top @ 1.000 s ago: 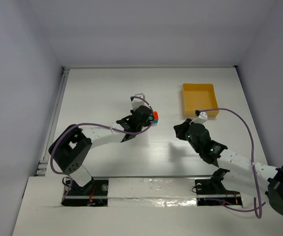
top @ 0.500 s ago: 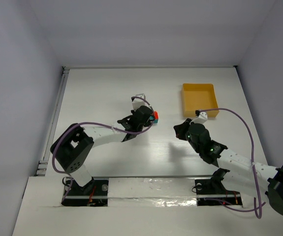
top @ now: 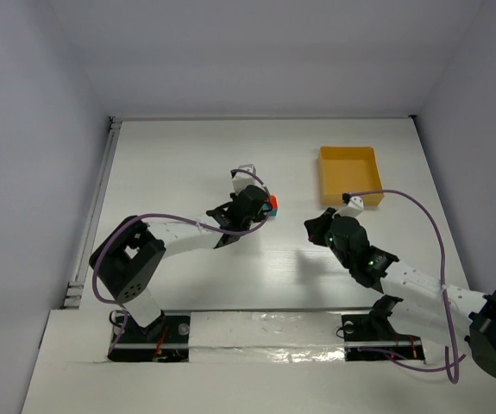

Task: Build the wood block tower

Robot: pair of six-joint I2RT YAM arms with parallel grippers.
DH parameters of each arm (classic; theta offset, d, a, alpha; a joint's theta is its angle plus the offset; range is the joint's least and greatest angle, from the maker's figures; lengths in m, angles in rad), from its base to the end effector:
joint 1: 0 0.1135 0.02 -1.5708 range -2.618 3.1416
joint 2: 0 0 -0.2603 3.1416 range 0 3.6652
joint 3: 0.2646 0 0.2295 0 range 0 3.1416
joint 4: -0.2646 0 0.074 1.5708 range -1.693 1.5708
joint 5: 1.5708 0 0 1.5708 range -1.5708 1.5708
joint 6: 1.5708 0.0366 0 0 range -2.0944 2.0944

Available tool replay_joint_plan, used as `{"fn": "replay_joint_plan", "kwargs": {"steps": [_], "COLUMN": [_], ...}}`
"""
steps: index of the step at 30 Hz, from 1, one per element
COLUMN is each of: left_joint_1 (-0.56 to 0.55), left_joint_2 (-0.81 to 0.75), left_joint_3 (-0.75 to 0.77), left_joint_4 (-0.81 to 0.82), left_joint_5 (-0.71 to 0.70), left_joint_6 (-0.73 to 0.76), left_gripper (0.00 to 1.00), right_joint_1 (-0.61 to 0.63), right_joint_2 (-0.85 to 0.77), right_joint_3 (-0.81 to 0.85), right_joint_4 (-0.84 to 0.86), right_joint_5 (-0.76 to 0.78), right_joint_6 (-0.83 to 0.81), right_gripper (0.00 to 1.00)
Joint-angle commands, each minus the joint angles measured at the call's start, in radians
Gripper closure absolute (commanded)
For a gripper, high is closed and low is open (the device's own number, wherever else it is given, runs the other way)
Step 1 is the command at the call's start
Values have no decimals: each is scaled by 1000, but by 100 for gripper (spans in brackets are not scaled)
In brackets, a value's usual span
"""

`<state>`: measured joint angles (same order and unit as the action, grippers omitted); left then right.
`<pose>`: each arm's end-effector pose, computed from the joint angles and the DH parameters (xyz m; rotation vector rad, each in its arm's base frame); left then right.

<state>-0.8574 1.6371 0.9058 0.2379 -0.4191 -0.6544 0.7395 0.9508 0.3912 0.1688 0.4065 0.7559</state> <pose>0.2317 -0.2449 0.2191 -0.0513 2.0573 -0.5210 0.1485 0.1159 0.2176 0.2860 1.9543 0.5951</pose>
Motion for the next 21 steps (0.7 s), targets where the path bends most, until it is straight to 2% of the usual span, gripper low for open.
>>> {"fn": "replay_joint_plan", "kwargs": {"steps": [1,21], "left_joint_1": [0,9], "left_joint_2": [-6,6], "left_joint_3": [35,38], "left_joint_4": [8,12], "left_joint_5": [-14,-12], "left_joint_6": [13,22], "left_gripper": [100,100], "right_joint_1": [-5,-5], "right_joint_2": [3,6], "right_joint_3": [26,26], "right_joint_4": [54,54], "right_joint_5": [2,0], "right_joint_6": [-12,-13], "right_gripper": [100,100]}}
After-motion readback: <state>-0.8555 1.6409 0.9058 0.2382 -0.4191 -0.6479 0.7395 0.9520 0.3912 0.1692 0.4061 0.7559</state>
